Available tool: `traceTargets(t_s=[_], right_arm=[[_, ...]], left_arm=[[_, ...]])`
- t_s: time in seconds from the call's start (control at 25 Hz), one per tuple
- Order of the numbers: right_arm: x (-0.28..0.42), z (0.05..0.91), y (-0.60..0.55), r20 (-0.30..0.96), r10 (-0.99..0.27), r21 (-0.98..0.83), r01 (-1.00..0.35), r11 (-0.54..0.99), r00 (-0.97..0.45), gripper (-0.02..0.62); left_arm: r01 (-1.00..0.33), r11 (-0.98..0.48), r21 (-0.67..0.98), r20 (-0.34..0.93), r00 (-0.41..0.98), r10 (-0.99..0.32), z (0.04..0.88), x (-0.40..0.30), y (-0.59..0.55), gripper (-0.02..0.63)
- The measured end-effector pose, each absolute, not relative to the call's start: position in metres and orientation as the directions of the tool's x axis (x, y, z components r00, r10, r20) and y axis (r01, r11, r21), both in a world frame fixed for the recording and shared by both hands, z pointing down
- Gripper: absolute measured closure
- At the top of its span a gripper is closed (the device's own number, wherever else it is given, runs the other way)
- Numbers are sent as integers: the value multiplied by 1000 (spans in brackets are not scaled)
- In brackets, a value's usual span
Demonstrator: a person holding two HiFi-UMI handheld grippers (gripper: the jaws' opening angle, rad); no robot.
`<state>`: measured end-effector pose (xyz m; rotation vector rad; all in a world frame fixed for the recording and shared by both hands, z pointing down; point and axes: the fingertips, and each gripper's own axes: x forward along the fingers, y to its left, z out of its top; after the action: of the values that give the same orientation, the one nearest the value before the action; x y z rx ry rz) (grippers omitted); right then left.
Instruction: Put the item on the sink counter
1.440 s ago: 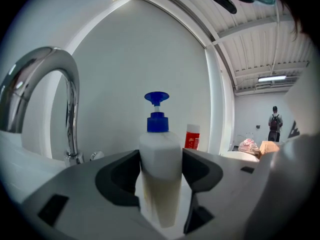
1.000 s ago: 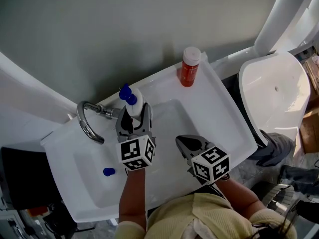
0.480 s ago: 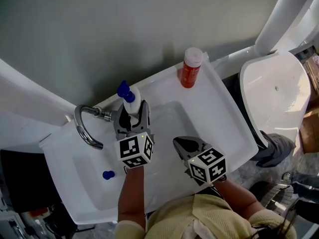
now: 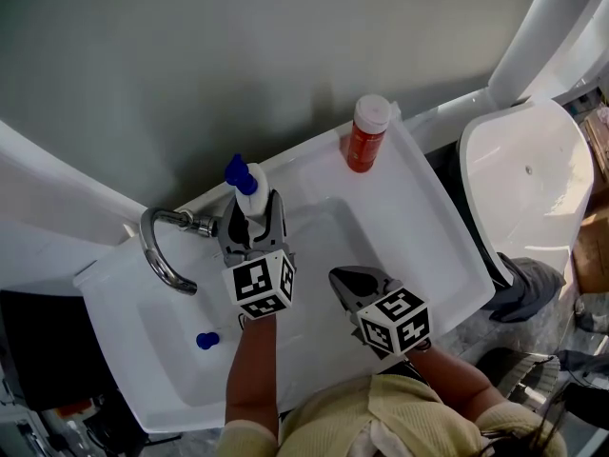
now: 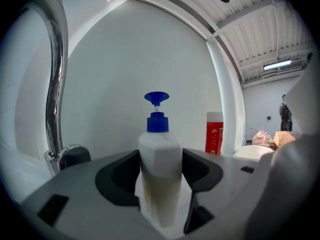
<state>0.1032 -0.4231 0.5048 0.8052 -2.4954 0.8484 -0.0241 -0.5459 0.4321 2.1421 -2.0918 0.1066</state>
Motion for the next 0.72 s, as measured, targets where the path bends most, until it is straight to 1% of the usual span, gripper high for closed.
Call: traceTargets(t_s=[0.72], right_arm=[[101, 512, -424, 521, -390, -427, -627, 652, -759, 574]], left_arm=[[-997, -58, -53, 141, 50, -989, 435, -15, -556, 327]])
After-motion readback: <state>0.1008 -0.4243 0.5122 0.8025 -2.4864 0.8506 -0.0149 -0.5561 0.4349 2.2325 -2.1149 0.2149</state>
